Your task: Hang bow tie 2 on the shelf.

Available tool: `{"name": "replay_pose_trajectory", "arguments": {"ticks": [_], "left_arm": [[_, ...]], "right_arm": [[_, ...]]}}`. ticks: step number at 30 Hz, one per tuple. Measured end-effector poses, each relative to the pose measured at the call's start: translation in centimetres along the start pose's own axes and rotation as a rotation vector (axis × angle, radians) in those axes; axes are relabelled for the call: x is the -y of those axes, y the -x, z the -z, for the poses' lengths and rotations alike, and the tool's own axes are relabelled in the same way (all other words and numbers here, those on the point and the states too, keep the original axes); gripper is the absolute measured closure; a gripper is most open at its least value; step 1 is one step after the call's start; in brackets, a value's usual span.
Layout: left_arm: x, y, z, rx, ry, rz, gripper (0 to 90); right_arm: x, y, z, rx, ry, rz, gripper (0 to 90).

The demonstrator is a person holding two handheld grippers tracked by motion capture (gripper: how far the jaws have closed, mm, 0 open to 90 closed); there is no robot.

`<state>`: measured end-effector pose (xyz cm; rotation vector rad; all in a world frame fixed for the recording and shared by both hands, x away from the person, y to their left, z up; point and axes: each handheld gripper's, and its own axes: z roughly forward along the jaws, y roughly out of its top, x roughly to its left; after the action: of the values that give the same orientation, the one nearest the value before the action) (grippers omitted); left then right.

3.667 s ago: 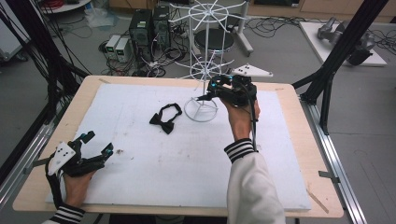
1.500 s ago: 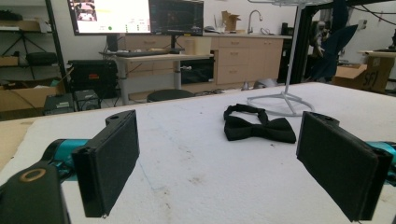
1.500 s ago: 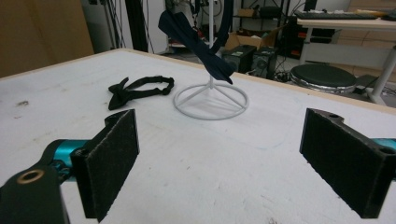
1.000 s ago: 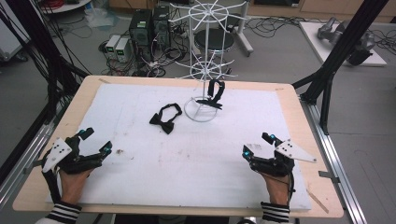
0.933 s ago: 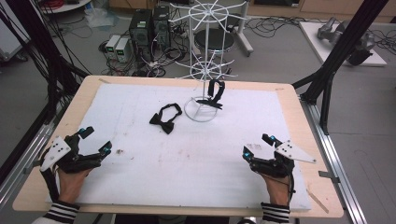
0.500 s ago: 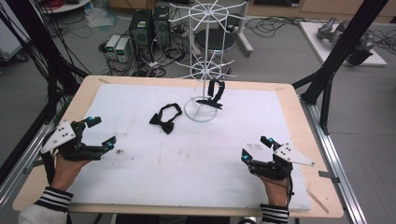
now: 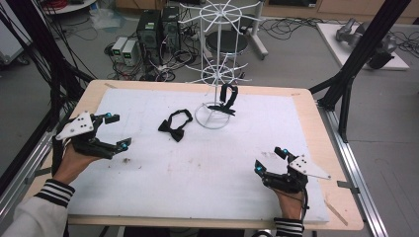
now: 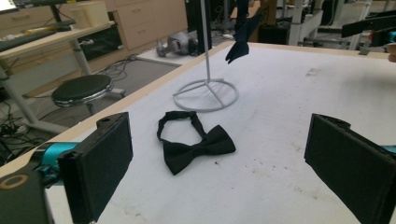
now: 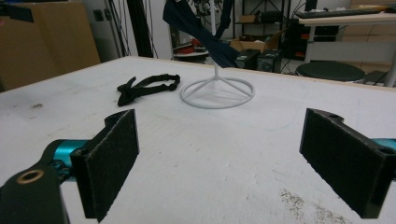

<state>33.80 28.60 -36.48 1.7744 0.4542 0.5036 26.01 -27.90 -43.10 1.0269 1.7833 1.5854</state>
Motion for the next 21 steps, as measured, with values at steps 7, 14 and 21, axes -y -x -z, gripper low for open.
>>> {"name": "replay_pose_trajectory", "arguments": {"ticks": [7,14,21], "left_arm": [[-0.9,-0.8,-1.7,0.035,-0.082,-0.017,8.3],[-2.0,-1.2,-3.6,0.083,-0.148,-0.04,8.2],[-2.7,-1.2,-6.0,0.136,-0.204,-0.075,8.3]], "right_arm": [[0.1,-0.2,-0.3,-0.003,-0.012,0.0,11.1],[0.8,-0.1,-0.5,-0.001,-0.013,-0.01,11.1],[1.0,0.1,-0.4,0.01,0.011,-0.018,11.1]]}}
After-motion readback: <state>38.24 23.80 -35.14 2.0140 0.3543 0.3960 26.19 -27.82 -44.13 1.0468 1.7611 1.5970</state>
